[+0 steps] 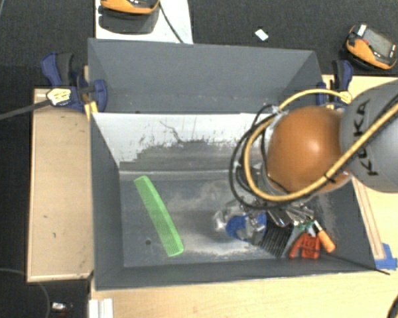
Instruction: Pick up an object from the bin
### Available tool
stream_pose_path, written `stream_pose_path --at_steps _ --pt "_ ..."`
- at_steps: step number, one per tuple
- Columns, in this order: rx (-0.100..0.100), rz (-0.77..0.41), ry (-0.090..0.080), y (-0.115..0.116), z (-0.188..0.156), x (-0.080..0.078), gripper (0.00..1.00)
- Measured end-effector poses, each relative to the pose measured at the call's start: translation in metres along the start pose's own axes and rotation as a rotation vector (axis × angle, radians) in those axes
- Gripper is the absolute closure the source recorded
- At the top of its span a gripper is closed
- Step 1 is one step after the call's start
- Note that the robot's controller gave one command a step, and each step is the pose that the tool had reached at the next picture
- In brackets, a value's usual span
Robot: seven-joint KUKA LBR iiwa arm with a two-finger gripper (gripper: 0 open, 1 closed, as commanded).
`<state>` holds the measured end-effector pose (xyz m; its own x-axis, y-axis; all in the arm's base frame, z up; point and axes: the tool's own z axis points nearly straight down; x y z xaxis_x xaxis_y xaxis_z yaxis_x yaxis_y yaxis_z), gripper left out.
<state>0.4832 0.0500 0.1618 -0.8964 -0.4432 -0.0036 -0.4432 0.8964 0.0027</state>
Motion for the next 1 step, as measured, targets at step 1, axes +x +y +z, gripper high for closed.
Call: stream_pose_path --at_steps 1 --pt "0.002 0.002 -0.004 -0.0004 -0.0250 -0.0010 1.00"
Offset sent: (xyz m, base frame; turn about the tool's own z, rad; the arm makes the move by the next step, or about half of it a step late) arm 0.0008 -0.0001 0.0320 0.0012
